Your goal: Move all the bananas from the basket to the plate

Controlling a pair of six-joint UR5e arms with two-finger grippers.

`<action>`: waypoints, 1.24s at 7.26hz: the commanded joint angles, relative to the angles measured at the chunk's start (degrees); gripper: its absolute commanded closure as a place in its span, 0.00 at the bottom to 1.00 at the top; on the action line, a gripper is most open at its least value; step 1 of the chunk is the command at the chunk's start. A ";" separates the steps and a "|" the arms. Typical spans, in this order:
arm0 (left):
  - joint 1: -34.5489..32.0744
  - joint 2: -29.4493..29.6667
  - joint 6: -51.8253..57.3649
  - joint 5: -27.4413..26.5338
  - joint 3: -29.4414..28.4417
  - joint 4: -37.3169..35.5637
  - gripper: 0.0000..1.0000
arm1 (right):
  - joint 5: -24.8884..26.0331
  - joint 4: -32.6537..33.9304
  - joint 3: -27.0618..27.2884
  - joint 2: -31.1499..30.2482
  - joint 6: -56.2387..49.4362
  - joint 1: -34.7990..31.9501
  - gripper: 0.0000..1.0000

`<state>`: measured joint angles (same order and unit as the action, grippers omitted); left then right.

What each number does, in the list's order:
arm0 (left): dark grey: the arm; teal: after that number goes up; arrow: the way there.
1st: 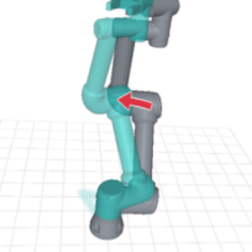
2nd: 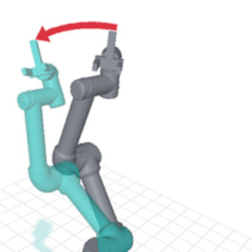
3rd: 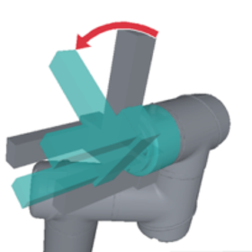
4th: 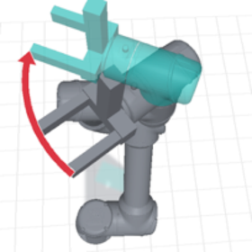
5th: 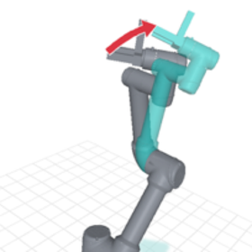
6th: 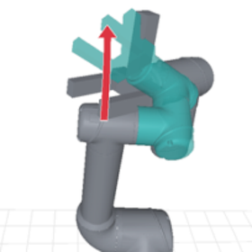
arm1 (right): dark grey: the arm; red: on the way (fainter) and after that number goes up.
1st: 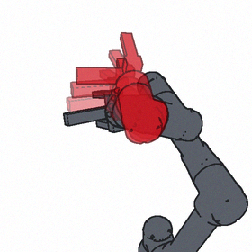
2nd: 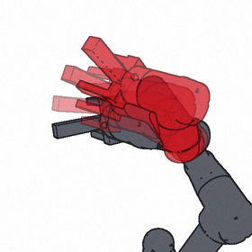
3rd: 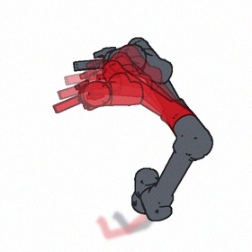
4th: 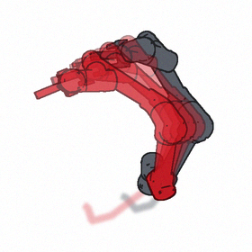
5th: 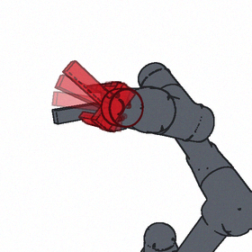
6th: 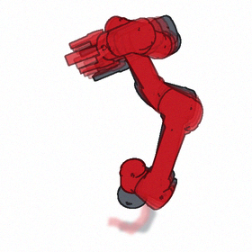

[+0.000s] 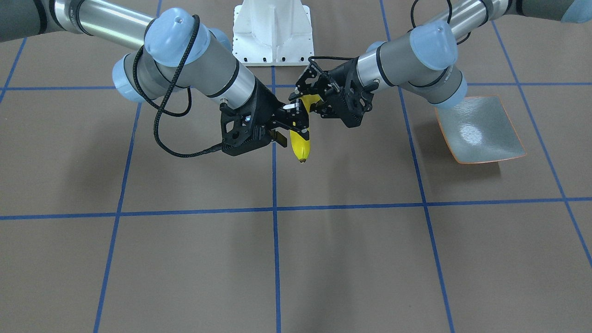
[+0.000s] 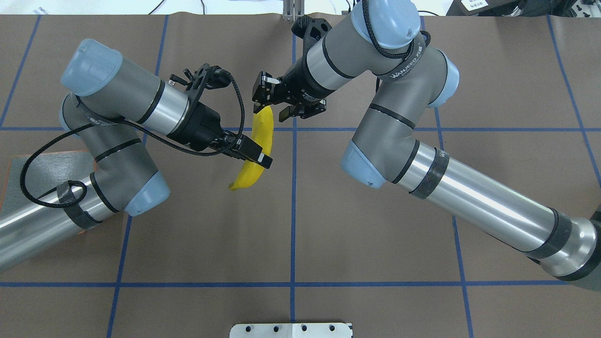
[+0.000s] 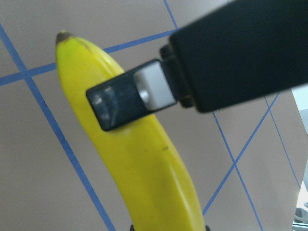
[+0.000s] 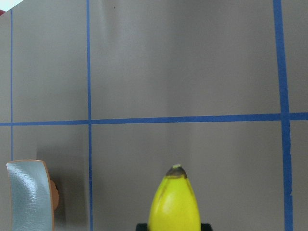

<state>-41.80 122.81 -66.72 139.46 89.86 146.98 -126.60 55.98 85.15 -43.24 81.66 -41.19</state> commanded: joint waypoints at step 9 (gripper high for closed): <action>-20.80 -40.62 -5.26 -3.84 3.57 -1.17 1.00 | 10.84 -1.58 7.13 -19.16 -0.02 -6.28 0.00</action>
<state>-64.40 84.06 -72.08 137.33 93.50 145.85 -116.43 54.32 92.33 -61.95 81.38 -47.55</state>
